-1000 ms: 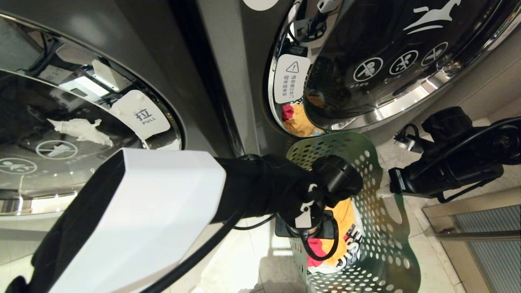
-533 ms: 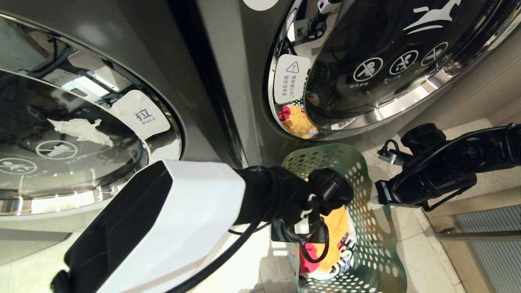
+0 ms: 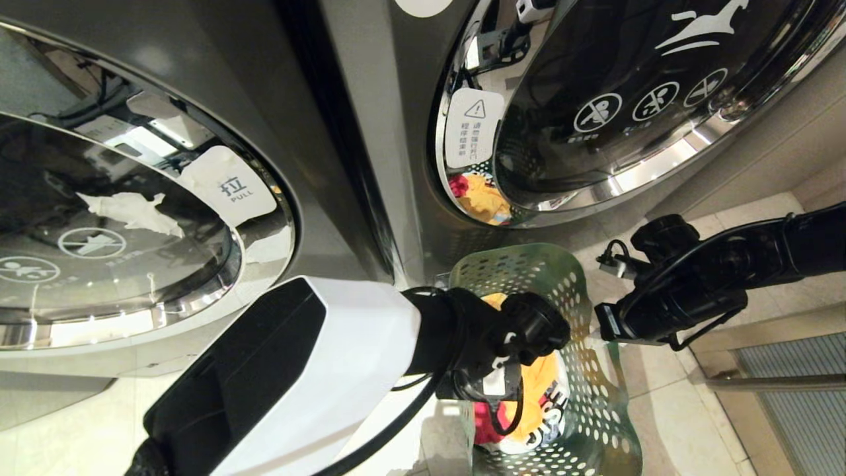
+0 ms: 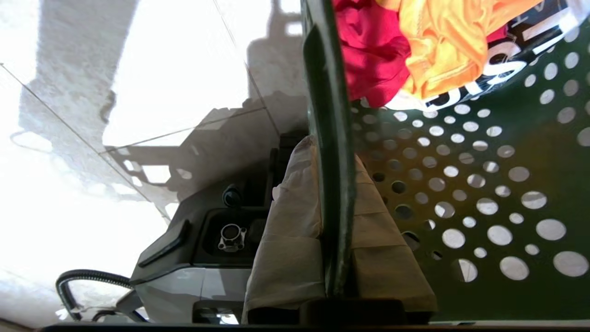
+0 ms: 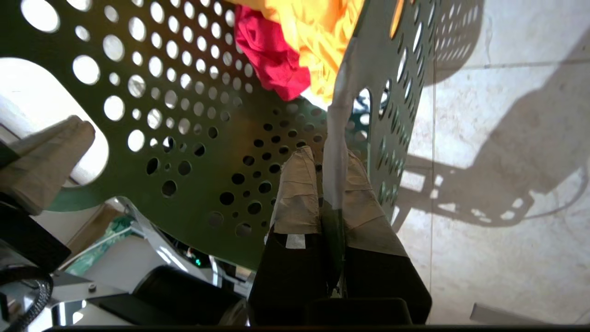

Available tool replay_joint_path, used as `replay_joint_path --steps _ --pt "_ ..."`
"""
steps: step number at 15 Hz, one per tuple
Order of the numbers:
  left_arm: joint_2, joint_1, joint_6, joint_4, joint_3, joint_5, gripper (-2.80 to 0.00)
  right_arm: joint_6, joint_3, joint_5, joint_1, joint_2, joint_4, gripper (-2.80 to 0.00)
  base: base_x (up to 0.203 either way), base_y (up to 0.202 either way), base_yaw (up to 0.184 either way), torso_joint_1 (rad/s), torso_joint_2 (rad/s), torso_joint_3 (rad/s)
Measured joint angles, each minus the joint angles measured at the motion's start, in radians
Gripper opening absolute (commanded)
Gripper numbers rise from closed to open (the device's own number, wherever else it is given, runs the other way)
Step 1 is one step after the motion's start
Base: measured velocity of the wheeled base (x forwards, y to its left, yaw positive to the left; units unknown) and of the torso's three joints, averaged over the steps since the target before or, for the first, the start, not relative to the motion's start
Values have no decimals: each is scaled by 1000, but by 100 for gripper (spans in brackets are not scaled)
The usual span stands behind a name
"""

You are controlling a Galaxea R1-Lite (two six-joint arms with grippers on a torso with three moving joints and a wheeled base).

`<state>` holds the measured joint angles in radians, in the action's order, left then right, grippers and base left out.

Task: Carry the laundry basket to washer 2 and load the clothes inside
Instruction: Pick up the clothes basket and put it beside the washing machine

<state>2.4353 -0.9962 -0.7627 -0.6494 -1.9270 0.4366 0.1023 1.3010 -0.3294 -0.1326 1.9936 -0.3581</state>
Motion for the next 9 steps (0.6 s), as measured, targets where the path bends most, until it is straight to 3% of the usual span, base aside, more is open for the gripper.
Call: replay_joint_path --steps 3,6,9 --pt "13 0 1 1 0 1 -280 0 47 7 2 26 25 -280 0 0 0 0 0 0" --pt "19 4 3 18 0 1 -280 -1 109 69 2 59 28 -280 0 0 0 0 0 0" --pt "32 20 36 43 -1 13 -280 -1 117 90 4 73 31 -280 0 0 0 0 0 0"
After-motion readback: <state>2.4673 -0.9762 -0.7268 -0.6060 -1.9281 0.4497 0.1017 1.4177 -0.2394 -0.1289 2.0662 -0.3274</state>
